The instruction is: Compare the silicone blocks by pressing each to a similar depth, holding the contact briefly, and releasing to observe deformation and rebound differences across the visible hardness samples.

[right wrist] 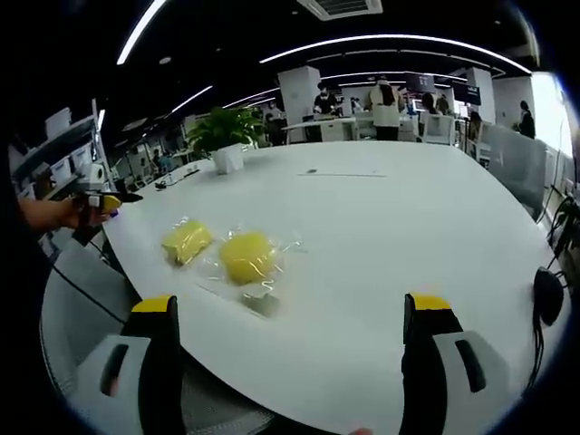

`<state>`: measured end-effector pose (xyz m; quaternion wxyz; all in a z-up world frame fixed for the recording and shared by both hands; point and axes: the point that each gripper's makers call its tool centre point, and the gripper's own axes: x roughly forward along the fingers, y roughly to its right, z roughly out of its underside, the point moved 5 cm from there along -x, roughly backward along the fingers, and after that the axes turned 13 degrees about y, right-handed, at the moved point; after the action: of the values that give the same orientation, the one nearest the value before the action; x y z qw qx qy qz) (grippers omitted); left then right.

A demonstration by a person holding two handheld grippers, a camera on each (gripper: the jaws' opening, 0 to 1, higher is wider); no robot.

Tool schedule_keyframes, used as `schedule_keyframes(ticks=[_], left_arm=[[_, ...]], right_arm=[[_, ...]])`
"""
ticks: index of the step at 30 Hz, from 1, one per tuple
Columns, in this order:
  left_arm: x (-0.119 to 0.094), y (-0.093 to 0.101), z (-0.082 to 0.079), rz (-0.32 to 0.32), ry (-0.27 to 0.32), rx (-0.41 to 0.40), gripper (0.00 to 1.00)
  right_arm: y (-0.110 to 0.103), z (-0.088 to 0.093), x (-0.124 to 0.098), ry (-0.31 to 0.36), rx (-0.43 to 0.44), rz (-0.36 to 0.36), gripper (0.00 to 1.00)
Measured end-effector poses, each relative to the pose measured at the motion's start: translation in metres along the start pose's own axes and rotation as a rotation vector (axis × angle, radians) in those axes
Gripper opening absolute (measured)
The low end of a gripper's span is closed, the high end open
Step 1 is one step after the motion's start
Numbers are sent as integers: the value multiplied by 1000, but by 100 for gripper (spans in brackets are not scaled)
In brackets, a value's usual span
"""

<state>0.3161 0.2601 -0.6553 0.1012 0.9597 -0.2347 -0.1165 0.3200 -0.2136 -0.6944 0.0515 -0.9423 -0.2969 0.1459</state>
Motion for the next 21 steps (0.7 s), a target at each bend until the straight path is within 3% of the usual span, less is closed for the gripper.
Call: schedule_keyframes(ticks=[21], left_arm=[[2, 12, 17, 39, -26, -14, 100]], right_arm=[[0, -5, 2, 17, -21, 3, 97]])
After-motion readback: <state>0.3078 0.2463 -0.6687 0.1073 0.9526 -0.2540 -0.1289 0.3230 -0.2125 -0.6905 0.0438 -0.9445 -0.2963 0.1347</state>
